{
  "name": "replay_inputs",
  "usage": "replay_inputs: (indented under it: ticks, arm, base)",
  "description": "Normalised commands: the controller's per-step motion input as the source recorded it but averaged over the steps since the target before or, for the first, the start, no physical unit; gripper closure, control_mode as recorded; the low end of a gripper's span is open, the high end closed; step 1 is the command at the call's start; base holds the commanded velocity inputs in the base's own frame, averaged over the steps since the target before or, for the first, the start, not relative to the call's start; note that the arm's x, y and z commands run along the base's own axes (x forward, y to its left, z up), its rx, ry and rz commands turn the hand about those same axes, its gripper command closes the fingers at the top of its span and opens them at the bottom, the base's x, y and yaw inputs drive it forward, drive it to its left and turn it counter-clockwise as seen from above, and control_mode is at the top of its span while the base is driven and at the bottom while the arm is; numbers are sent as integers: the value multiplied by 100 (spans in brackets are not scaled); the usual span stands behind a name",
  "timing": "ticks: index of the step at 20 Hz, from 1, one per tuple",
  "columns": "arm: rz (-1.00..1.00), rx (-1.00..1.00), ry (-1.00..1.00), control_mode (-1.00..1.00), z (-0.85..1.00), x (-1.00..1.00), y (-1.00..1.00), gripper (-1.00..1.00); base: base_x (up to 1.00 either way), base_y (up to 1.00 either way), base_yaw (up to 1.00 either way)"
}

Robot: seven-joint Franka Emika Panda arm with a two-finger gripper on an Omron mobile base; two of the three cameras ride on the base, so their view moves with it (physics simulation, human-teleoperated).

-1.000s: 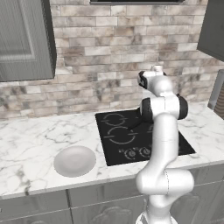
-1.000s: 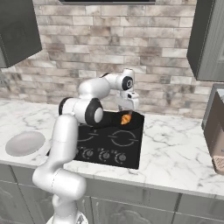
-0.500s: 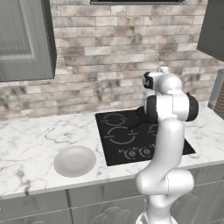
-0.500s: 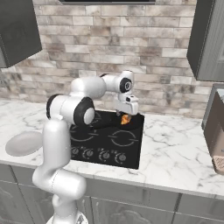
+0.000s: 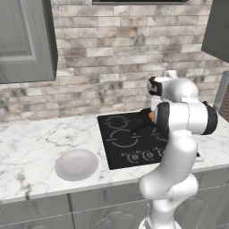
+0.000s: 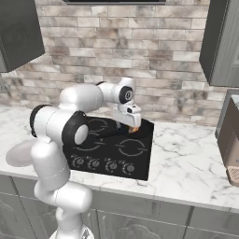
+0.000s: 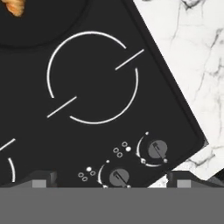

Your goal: Pick the croissant and place it on the pan. Then turn on the stove to warm the croissant.

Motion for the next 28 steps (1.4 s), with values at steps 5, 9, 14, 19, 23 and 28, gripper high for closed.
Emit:
replay_inputs:
  ticks: [5, 9, 14, 19, 23, 28]
  arm:
    - [4, 0, 0, -100, 7, -47, 10, -100]
    - [5, 0, 0, -100, 1, -45, 6, -100]
    - [8, 0, 0, -100, 0, -35, 8, -100]
    - [9, 0, 0, -100, 1, -16, 14, -100]
    - [10, 0, 0, -100, 2, -2, 10, -100]
    - [12, 1, 0, -100, 0, -7, 4, -100]
  base:
    - [0, 0, 0]
    - [0, 0, 0]
    - [0, 0, 0]
    - [0, 0, 0]
    - [0, 0, 0]
    - [0, 0, 0]
